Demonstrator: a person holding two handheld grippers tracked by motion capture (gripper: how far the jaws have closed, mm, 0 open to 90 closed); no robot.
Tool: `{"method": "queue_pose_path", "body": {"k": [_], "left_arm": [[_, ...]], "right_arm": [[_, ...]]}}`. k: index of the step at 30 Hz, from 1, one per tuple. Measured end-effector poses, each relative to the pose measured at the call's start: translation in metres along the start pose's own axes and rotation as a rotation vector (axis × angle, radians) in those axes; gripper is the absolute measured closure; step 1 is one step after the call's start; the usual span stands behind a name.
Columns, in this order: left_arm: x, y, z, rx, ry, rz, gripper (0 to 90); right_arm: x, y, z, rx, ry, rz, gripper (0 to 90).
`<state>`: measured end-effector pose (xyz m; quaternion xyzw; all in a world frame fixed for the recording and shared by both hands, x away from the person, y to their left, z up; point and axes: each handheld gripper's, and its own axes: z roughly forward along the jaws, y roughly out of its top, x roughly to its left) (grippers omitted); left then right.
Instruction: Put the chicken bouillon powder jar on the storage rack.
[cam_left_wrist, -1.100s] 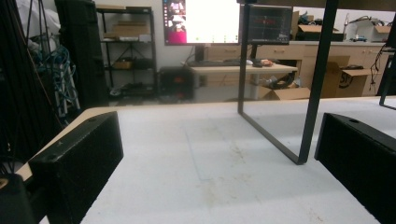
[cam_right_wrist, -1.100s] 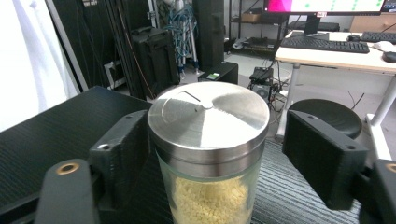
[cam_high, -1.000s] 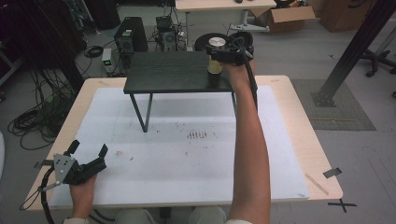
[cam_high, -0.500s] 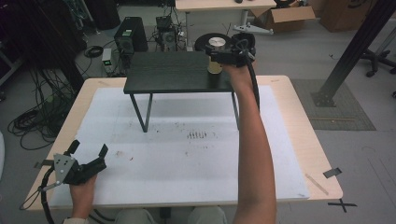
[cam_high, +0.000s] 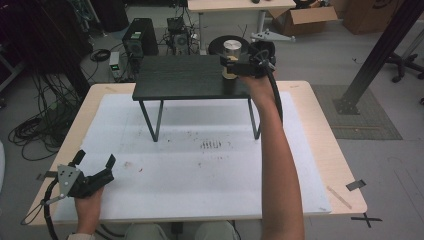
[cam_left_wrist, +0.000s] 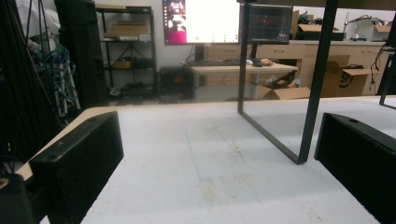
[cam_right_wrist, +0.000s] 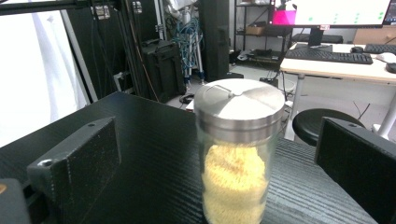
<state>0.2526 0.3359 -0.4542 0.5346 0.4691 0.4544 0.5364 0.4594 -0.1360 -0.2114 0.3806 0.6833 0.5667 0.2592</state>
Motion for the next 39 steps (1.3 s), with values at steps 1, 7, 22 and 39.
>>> {"method": "queue_pose_path", "body": {"k": [1, 7, 22, 39], "left_arm": [[0.0, 0.0, 0.0, 0.002, 0.0, 0.002, 1.7], [0.0, 0.0, 0.0, 0.003, 0.0, 0.004, 1.8], [0.0, 0.0, 0.0, 0.001, -0.001, 0.002, 2.1], [0.0, 0.0, 0.0, -0.001, -0.001, 0.002, 2.1]], "right_arm": [[0.001, -0.001, -0.001, -0.001, 0.001, 0.0, 0.1], [0.004, -0.005, -0.01, -0.011, 0.018, -0.01, 0.1], [0.017, -0.017, -0.034, -0.047, 0.068, -0.023, 0.1], [0.029, -0.042, -0.058, -0.056, 0.116, -0.055, 0.1]]}}
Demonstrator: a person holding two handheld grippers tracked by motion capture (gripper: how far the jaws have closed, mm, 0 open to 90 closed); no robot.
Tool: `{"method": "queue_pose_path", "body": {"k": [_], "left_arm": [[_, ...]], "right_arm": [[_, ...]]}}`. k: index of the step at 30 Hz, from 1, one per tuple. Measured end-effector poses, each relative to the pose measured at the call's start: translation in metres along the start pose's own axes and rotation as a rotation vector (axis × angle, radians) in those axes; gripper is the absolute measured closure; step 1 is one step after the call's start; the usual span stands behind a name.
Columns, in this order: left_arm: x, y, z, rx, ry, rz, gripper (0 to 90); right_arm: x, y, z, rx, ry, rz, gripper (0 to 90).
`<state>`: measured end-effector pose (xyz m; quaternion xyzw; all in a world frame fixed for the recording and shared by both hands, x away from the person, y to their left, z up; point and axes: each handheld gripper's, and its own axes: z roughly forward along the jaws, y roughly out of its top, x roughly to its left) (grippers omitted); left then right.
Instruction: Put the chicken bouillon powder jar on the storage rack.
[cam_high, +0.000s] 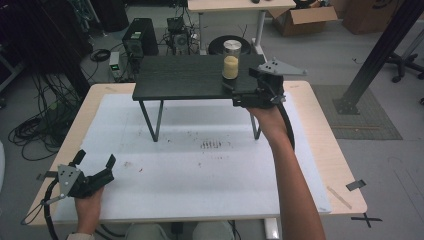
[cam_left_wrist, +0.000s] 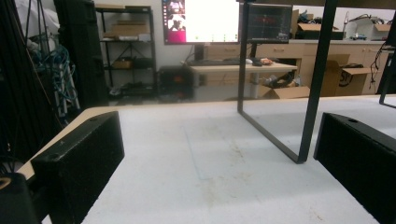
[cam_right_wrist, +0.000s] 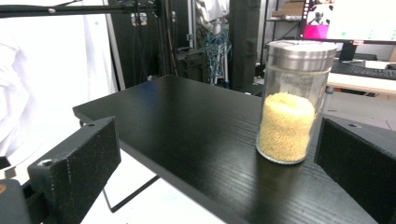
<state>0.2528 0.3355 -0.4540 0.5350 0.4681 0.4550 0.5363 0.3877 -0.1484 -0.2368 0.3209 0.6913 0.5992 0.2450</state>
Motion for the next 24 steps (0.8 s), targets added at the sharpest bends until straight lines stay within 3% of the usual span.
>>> {"method": "queue_pose_path", "body": {"k": [12, 24], "left_arm": [[0.0, 0.0, 0.0, -0.001, 0.0, 0.002, 2.2], [0.0, 0.0, 0.0, 0.001, -0.001, 0.006, 2.2]], "right_arm": [[0.004, -0.019, -0.013, -0.017, 0.018, -0.004, 0.1], [0.007, -0.053, -0.028, -0.051, 0.04, 0.012, 0.0]]}}
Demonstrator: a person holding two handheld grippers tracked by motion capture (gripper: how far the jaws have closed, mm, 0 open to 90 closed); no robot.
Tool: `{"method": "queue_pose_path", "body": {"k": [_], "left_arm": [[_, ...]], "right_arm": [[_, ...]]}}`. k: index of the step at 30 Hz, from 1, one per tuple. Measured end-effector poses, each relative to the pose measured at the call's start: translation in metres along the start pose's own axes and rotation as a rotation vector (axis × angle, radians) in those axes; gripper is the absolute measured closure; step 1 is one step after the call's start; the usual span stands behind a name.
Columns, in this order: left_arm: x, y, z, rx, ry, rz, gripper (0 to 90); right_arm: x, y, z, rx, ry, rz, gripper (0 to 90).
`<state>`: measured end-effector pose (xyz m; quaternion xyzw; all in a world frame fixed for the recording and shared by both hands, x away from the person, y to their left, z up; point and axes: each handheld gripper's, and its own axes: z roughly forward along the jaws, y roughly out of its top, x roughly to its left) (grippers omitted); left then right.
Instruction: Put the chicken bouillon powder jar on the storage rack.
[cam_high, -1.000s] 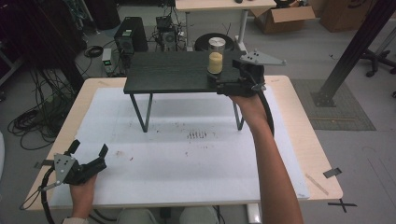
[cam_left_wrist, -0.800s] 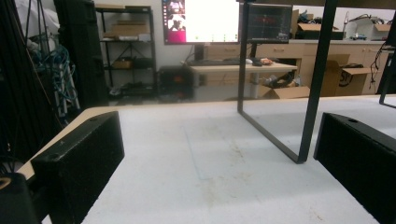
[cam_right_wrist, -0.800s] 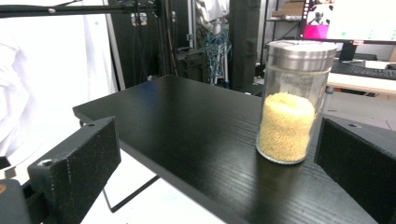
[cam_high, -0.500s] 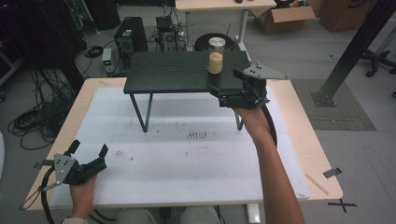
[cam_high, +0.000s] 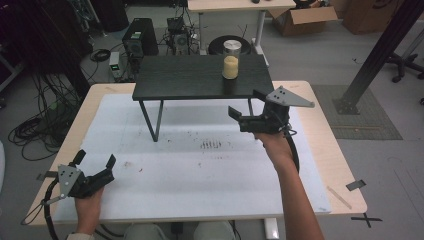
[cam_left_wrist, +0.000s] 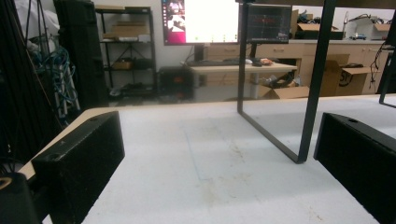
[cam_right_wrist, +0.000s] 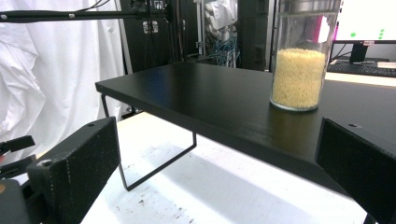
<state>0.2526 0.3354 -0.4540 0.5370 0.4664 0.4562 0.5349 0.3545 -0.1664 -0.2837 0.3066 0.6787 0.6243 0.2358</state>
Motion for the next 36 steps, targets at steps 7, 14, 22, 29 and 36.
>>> {"method": "queue_pose_path", "body": {"k": [7, 14, 22, 29, 36], "left_arm": [[0.0, 0.0, 0.0, 0.001, 0.001, -0.001, 2.2], [0.0, 0.0, 0.0, 0.001, 0.001, -0.002, 2.2], [0.0, 0.0, 0.0, 0.001, 0.001, -0.001, 2.2], [0.0, 0.0, 0.0, 0.001, 0.002, -0.001, 2.3], [0.0, 0.0, 0.0, 0.0, 0.002, -0.001, 2.2]], "right_arm": [[0.002, -0.017, -0.011, -0.019, 0.003, 0.003, 0.1], [0.002, -0.036, -0.018, -0.021, 0.002, 0.008, 0.1], [0.001, -0.057, -0.026, -0.033, -0.008, 0.012, 0.1], [0.001, -0.078, -0.032, -0.041, -0.014, 0.019, 0.1], [0.001, -0.099, -0.036, -0.036, -0.025, 0.037, 0.1]]}}
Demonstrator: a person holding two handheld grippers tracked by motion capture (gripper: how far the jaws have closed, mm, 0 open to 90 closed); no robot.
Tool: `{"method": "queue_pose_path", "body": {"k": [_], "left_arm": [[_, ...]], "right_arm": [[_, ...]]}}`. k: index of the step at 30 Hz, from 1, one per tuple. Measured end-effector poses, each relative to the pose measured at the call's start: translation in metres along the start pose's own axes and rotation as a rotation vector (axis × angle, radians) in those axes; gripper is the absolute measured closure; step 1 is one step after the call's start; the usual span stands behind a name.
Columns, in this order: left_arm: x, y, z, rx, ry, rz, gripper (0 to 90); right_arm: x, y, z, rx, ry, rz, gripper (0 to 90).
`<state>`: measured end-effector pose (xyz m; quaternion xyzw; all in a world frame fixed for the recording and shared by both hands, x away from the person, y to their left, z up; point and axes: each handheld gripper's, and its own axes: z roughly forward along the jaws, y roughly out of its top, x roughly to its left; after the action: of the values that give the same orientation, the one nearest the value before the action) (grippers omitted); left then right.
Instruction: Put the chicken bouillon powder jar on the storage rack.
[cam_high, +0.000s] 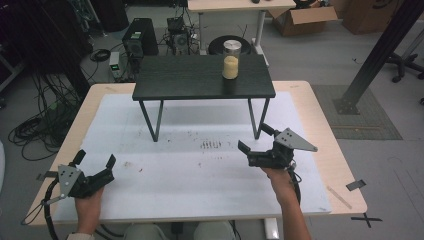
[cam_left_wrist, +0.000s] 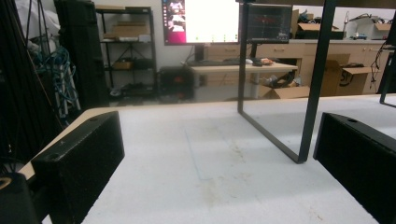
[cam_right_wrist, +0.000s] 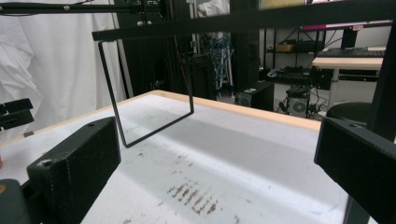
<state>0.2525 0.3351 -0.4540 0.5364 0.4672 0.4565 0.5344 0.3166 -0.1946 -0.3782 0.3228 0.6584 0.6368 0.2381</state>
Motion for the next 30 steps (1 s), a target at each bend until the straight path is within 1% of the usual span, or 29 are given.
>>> {"method": "queue_pose_path", "body": {"k": [1, 17, 30], "left_arm": [[0.0, 0.0, 0.0, 0.001, 0.0, 0.0, 2.2], [0.0, 0.0, 0.0, 0.0, 0.0, 0.001, 2.3], [0.0, 0.0, 0.0, 0.0, 0.0, 0.002, 2.2]], "right_arm": [[0.0, 0.0, 0.0, 0.0, 0.0, 0.0, 0.1], [-0.003, -0.039, -0.007, 0.016, -0.017, 0.037, 0.1], [-0.004, -0.062, -0.011, 0.028, -0.027, 0.063, 0.2]]}}
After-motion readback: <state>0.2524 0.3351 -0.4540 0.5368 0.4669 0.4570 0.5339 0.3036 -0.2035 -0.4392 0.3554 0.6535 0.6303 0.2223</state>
